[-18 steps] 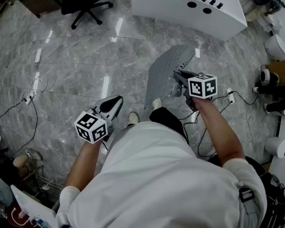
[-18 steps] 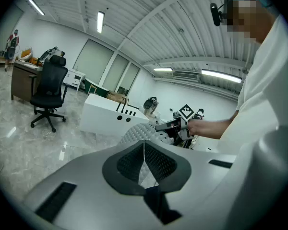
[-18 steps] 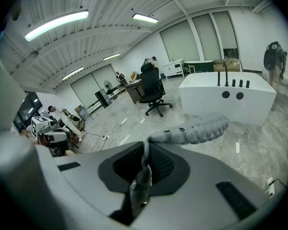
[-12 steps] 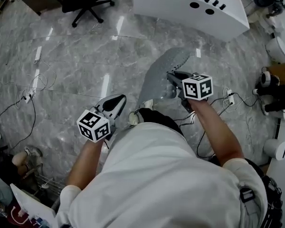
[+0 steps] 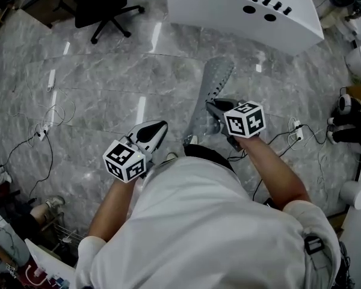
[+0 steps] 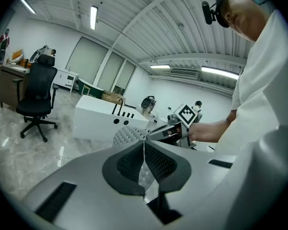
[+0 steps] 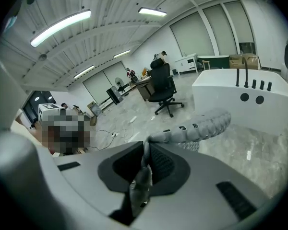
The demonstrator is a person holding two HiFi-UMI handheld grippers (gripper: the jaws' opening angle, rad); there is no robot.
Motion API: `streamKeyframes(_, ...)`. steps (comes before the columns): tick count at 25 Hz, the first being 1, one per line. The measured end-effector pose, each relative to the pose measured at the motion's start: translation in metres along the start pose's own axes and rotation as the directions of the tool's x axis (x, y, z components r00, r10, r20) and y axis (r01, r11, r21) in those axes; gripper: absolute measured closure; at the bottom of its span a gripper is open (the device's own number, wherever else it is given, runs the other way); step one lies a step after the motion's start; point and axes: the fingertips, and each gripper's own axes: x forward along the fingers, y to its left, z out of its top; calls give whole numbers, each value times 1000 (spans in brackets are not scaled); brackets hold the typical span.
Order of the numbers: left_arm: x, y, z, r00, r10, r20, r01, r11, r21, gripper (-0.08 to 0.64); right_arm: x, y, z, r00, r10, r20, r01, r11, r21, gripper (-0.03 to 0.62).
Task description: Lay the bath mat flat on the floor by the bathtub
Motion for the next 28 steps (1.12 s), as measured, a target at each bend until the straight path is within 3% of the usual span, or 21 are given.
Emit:
streamKeyframes(10,94,35,72,999,-42,-4,42,999,18,538,28,-113,68,998,-61,-14,60,997,-38,551)
streamKeyframes(16,143,91,97,993,-112,-40,113,993,17,538,60,-180,120,993,-115,-9,115,993,-12,551)
streamKeyframes(22,201,161,148,972,-222,-79,224,974,15,538,98,-230,176,986,-167,-28,168,985,48,551)
streamKeyframes(28,251,230,196,938,-321,-133,329,943,43,538,150,-275,244,979,-199,-37,201,978,57,551)
